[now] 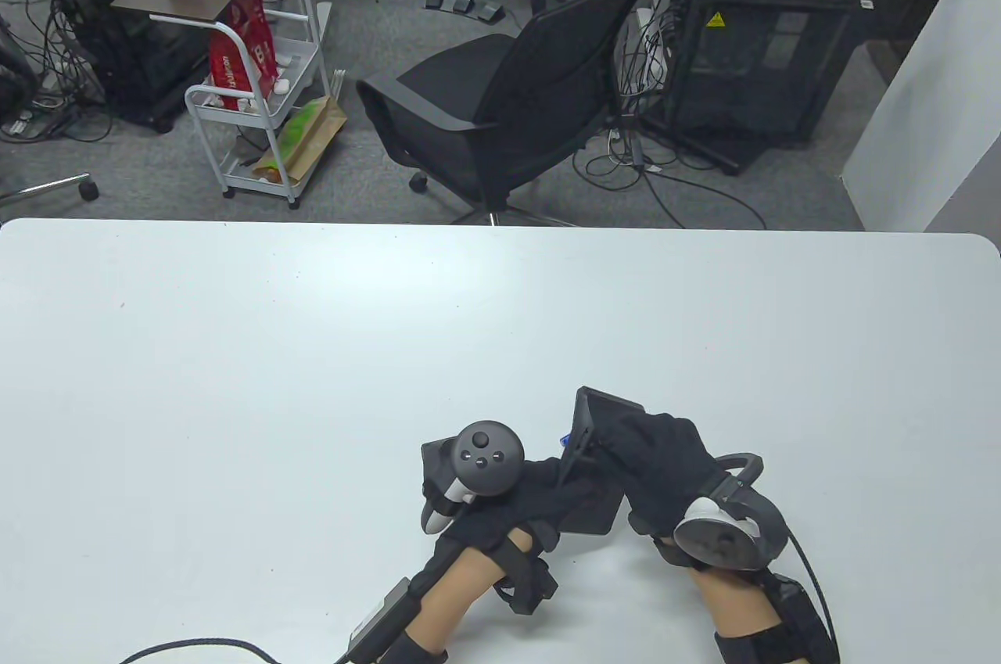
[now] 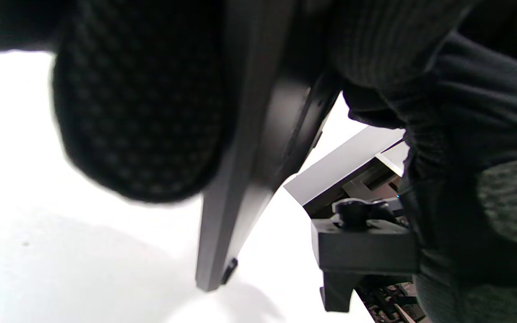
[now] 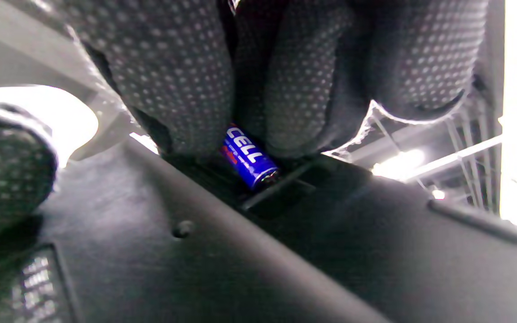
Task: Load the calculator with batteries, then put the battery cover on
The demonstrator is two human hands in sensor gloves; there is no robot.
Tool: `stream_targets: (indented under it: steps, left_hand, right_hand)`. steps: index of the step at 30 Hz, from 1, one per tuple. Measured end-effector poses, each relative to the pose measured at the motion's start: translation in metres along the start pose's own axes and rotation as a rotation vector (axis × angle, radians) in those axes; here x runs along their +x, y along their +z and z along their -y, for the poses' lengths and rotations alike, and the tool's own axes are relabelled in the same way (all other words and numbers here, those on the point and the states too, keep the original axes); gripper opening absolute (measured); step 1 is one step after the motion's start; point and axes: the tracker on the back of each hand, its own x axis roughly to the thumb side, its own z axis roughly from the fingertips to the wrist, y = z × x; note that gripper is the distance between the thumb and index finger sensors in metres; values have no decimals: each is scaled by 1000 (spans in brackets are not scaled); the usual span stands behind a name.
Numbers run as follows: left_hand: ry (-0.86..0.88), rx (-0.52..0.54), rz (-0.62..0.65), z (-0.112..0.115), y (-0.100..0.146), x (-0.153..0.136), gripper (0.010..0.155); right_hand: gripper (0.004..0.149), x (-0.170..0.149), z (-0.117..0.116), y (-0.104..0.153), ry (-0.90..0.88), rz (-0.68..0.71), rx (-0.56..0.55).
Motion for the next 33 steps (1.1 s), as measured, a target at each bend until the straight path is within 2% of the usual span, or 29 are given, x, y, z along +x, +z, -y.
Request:
stream_targets:
  steps: [11,33]
  left_hand:
    - [8,15,-16,2,2,1,61]
    - [-26,-3,-16,3,1,2,61]
  right_hand:
    - [39,9,-1,-1,94,59,-28]
    - [35,14,-7,-5,157,106,70]
